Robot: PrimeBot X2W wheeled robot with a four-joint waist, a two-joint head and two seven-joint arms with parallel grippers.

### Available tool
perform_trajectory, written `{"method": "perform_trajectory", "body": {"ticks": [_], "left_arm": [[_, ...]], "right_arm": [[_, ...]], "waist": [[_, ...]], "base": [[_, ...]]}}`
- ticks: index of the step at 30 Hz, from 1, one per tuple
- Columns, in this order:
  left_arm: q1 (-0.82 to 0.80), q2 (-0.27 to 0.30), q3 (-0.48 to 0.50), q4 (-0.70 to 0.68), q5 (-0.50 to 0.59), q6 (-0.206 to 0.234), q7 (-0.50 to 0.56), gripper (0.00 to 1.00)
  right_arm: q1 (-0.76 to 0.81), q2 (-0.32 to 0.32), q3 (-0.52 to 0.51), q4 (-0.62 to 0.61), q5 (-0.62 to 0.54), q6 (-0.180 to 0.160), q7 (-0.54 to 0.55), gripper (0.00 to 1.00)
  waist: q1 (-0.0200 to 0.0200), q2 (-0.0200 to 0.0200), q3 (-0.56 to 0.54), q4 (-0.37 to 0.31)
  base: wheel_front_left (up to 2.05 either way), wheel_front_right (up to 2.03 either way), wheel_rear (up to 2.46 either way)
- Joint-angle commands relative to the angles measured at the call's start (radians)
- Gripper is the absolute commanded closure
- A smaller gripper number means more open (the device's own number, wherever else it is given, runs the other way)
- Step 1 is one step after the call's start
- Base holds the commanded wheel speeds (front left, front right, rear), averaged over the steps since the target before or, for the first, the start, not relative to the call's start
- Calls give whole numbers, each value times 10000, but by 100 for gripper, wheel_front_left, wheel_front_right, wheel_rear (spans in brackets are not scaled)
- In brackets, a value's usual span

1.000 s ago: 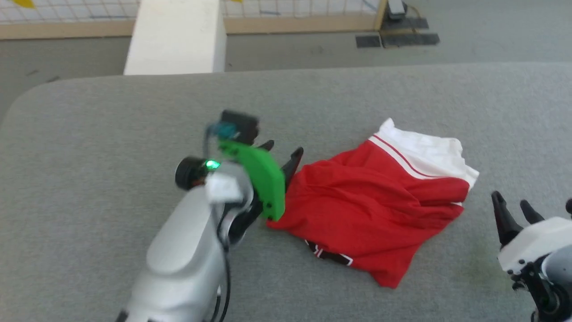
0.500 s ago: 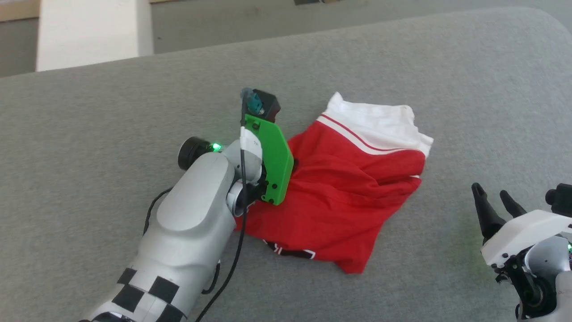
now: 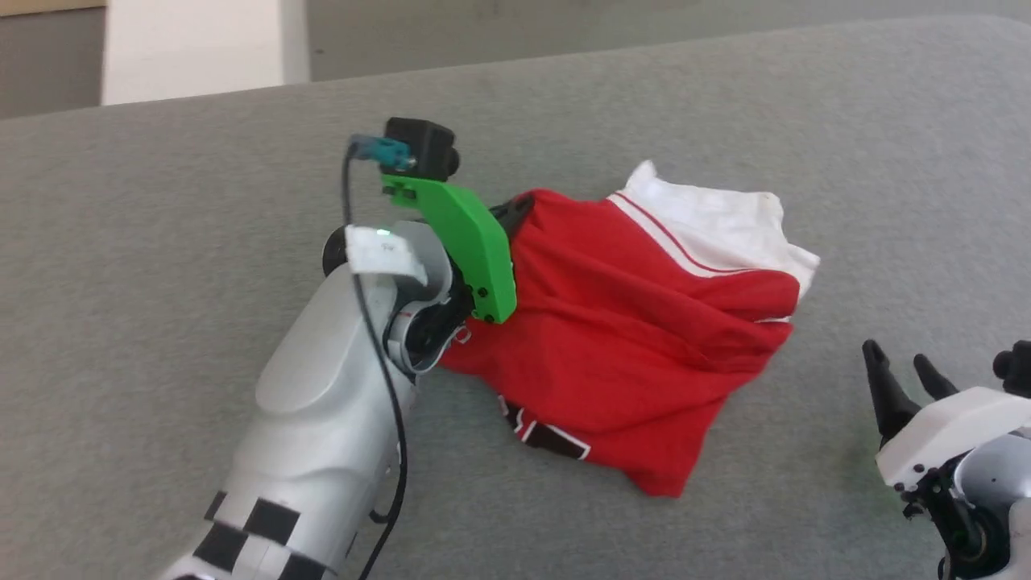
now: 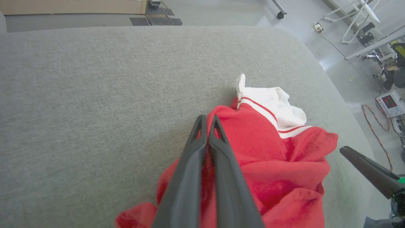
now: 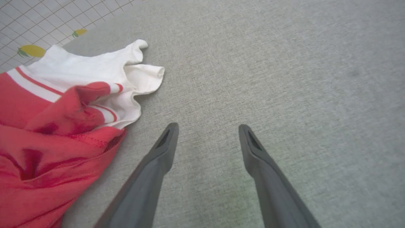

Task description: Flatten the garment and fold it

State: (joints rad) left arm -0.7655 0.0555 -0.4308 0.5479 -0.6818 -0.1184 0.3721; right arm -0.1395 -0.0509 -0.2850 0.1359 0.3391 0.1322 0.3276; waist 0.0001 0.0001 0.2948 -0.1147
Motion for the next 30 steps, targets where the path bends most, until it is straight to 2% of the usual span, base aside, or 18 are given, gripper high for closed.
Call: {"method": "perform_trajectory", "body": {"ticks": [1,5,7,14,18,21,22,23,24,28,30], "left_arm": [[336,59,140,-155,-116,-27,-225,100],[1379,581,702,-776,-316,285,-808,100],[2075,857,1066,-1194,-454,584,-1048,100],[5166,1694,1931,-2940,-740,1987,-998,100],[6882,1679,2162,-3798,-1047,2650,-792,100],[7946,1480,2088,-4294,-1375,2882,-498,100],[8221,1360,2093,-4451,-1569,2873,-442,96],[8367,1263,2096,-4592,-1706,2838,-433,64],[8457,1107,2177,-4806,-1908,2769,-529,0],[8173,1026,2635,-5518,-1867,2553,-1435,0],[7805,1297,2739,-5760,-1198,2391,-2240,0]], "right_arm": [[109,6,29,-19,-75,-15,30,0],[313,7,110,-76,-167,-15,145,0],[456,7,140,-97,-199,-15,236,0],[863,7,357,-207,-92,-15,435,0],[915,7,572,-220,-31,-15,482,0],[907,7,732,-180,34,-15,475,0],[903,7,778,-164,37,-15,470,0],[898,7,819,-155,23,-15,473,0],[896,7,868,-147,2,-15,487,0],[888,7,944,-161,-73,-15,528,0],[810,7,927,-243,-221,-15,589,0]], "waist": [[-1,-1,-781,1097],[-1,-1,-1364,1960],[-1,-1,-1640,2375],[-1,-1,-2261,3493],[-1,-1,-2373,3747],[-1,-1,-2393,3754],[-1,-1,-2386,3747],[-1,-1,-2376,3744],[-1,-1,-2363,3739],[-1,-1,-2333,3687],[-1,-1,-2240,3625]], "base": [[0,0,0],[0,0,0],[0,0,0],[0,0,0],[0,0,0],[0,0,0],[0,0,0],[0,0,0],[0,0,0],[0,0,0],[0,0,0]]}}
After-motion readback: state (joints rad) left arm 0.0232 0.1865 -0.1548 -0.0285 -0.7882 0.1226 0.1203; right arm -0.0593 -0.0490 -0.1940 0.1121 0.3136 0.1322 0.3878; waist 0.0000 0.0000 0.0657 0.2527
